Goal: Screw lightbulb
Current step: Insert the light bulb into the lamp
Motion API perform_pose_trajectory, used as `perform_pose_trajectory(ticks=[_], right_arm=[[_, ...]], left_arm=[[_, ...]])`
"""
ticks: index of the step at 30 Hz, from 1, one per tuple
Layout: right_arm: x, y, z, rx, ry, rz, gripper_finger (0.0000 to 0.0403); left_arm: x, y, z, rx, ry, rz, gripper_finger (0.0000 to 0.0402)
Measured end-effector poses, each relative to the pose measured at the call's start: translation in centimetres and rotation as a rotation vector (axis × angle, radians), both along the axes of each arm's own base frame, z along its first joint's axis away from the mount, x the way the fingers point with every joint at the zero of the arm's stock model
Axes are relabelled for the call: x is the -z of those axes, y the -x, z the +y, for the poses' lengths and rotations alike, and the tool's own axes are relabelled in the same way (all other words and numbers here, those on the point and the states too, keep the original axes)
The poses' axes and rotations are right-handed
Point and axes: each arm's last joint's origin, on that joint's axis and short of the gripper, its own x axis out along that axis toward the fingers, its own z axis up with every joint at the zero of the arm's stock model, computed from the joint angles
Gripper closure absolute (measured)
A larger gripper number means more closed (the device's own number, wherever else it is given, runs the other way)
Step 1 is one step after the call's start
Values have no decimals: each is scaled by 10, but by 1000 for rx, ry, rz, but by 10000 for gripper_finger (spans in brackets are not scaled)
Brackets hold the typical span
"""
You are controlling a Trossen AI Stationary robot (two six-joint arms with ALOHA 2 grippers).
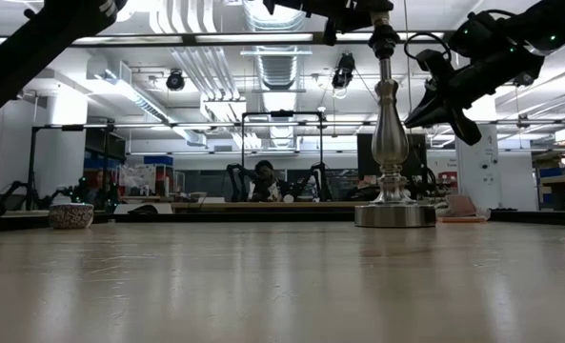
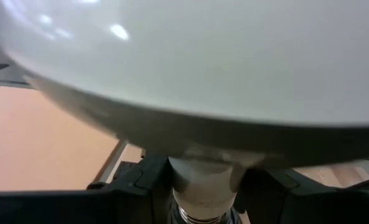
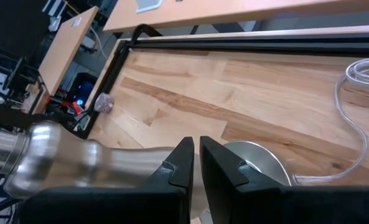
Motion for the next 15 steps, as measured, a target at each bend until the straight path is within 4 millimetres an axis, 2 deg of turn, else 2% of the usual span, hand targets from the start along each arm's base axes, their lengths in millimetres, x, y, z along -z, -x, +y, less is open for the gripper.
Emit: perform_pose_trajectory(ticks=[9,12,15], right_arm=[[-7,2,3,-29,92,4,380],[-25,4,6,-54,212,-11,380],[-52,8,11,-91,406,-23,380]], left_arm=[[7,-4,1,-7,40,19,263],[8,-4,1,-8,42,23,263],[8,-3,1,-8,43,25,263]])
